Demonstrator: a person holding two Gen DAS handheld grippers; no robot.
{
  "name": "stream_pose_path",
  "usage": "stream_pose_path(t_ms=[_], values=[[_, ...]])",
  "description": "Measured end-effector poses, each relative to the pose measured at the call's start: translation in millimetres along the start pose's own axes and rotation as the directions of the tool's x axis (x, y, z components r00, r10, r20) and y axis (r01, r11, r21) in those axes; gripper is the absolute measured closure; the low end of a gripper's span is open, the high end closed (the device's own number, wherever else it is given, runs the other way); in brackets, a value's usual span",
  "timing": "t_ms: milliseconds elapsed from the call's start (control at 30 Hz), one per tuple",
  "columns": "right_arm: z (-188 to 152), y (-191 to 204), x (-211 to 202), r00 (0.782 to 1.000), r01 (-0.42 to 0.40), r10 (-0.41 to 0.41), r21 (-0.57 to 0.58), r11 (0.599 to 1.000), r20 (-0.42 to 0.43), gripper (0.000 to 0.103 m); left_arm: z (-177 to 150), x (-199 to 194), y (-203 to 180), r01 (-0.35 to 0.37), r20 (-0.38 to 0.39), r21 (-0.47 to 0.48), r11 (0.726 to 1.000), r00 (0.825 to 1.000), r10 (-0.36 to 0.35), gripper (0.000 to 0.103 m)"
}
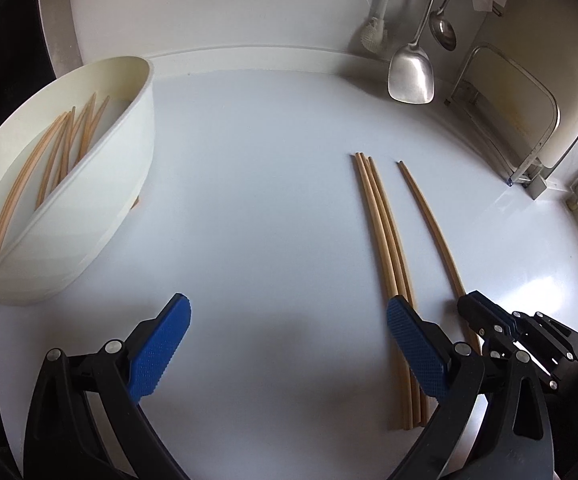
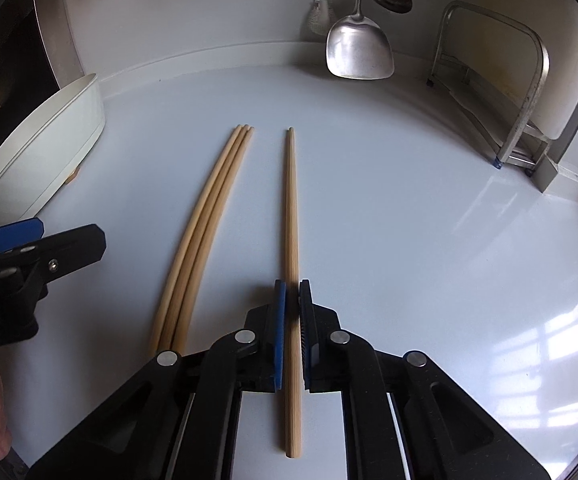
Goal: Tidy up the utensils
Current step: 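Close the right gripper on one chopstick while the left gripper grasps another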
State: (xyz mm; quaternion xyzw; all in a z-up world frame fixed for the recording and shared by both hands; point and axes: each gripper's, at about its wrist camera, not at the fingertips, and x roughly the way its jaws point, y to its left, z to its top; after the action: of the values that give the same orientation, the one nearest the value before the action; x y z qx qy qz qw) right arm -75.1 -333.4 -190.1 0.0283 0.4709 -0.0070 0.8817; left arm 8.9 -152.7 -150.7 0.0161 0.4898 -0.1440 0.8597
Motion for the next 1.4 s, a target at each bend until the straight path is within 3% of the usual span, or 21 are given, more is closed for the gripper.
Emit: stream_pose_path(t_ms=[267, 367, 833, 1400], values=[[-14.7, -30.2, -10.3, 1.000, -0.017, 0.017, 0.055, 0.998, -0.007, 0.096, 3.9, 20.3, -21.6, -0.007, -0.028, 0.023, 1.000, 1.000, 0.008, 0.006], [-15.0, -36.5, -16.3, 0.999, -0.024, 0.021, 0.088, 0.996, 0.028, 0.082, 5.3, 26.6, -24.6, -0.014, -0.039, 0.032, 0.999, 0.999, 0.015, 0.006], [-13.6, -46.7, -20.4, 0.998, -0.018, 0.012, 0.122, 0.992, 0.055, 0.082, 7.2, 39.2, -28.3, -0.075, -0.052, 0.067, 0.995, 0.996, 0.079, 0.006], [-9.4, -48.8, -7.3, 0.998, 0.056, -0.058, 0.101, 0.993, 0.011, 0.082, 14.5, 43.8, -20.8, -0.102, -0.040, 0.053, 0.993, 0.994, 0.105, 0.005]])
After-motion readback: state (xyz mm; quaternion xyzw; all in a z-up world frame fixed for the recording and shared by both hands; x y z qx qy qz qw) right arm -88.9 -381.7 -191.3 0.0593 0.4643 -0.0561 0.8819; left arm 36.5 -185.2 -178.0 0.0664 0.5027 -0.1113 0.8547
